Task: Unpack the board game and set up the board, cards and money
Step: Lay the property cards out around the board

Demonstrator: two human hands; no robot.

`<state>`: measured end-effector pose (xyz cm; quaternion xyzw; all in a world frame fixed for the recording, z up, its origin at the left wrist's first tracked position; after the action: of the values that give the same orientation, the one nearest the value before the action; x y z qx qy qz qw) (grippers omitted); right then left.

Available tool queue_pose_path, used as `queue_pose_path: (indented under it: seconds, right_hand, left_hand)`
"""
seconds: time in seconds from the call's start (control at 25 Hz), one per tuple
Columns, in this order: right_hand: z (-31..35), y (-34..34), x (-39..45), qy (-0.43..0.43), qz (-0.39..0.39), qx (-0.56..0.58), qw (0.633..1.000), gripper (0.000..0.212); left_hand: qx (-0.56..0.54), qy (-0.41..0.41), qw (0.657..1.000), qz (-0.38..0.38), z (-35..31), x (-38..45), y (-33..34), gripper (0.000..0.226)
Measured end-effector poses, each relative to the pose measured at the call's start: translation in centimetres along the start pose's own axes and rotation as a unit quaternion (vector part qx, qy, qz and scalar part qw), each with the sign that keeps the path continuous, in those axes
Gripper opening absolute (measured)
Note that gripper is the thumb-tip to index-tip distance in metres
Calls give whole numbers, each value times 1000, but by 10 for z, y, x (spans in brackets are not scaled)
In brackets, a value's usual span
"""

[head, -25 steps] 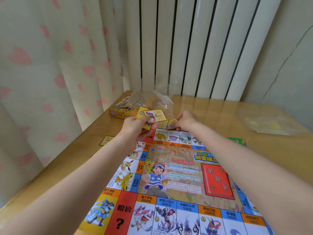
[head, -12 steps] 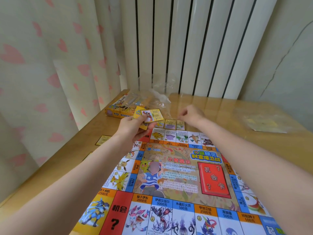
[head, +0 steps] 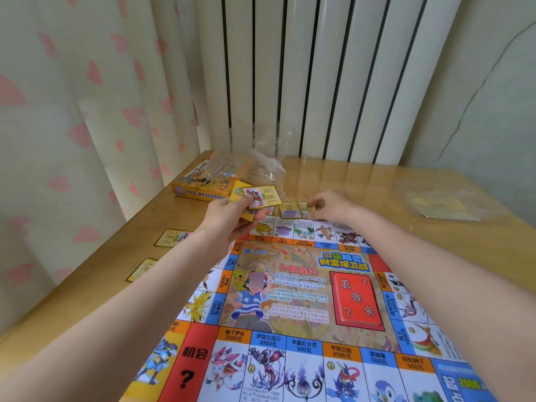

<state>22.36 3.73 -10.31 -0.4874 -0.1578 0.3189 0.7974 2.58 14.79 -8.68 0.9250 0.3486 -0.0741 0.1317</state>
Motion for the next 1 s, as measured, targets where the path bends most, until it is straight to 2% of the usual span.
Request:
queue_pose_path:
  seconds: [0.16, 0.24, 0.32, 0.64, 0.76, 0.8, 0.84, 0.92, 1.0]
  right_hand:
    - [14, -6, 0, -55, -26, 35, 998, 35]
    - [24, -1, 1, -80, -2, 9, 997, 34]
    - [30, 10, 1, -71, 21, -25, 997, 38]
    - [46, 19, 1, -28, 1, -67, 997, 43]
    - [53, -1, -6, -53, -81, 48, 994, 29]
    - [55, -8, -10, -61, -74, 120, 988, 26]
    - [58, -11, -17, -63, -27, 199, 978, 25]
    - [68, -8, -36, -59, 117, 310, 942, 18]
    - [74, -13, -55, -67, 164, 336, 925, 7]
  left_hand:
    - [3, 4, 1000, 3, -1, 0, 1, 16]
    - [5, 4, 1000, 0, -1, 1, -1, 15]
    - [12, 4, 1000, -3, -1, 1, -3, 15]
    - [28, -6, 1000, -6, 7, 5, -8, 15]
    - [28, -10, 1000, 2, 10, 4, -7, 13]
    - [19, -10, 1000, 2, 10, 3, -6, 12]
    - [5, -11, 1000, 3, 10, 1, -4, 12]
    - [-17, -10, 1000, 9, 9, -4, 2, 11]
    - [-8, 4, 999, 31, 7, -11, 12, 10]
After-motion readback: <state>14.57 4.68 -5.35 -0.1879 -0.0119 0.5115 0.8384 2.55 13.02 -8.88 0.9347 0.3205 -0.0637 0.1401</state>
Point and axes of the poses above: each hand's wrist, its own x-axis towards the middle knuckle, its own y-axis out of the palm, z = x × y, the point moved 6 cm from there along x, towards the middle knuckle, and after that the axes turned 4 degrees about x, right-handed, at the moved point
